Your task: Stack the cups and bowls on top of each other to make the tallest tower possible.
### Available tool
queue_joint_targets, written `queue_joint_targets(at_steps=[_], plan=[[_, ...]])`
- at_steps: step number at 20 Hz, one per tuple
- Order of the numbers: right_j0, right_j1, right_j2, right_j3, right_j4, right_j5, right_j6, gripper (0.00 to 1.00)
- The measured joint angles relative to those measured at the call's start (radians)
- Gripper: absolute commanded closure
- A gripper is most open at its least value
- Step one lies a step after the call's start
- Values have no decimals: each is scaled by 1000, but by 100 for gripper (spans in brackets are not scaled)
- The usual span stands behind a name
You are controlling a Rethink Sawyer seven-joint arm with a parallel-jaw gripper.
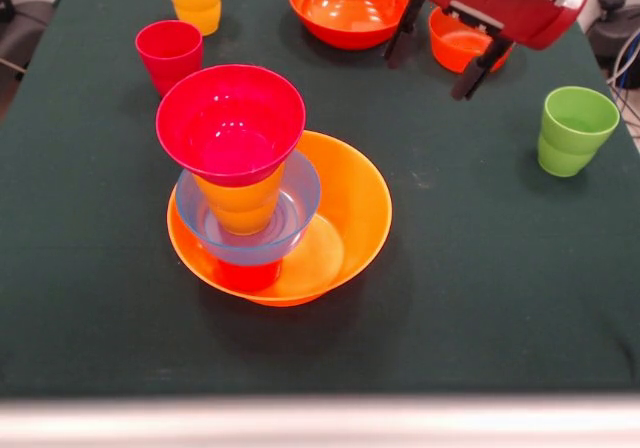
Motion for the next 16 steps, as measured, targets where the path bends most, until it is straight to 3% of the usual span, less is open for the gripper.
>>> queue_joint_targets(at_steps=[16], plan=[[32,16,0,9,9,-12,30,0]])
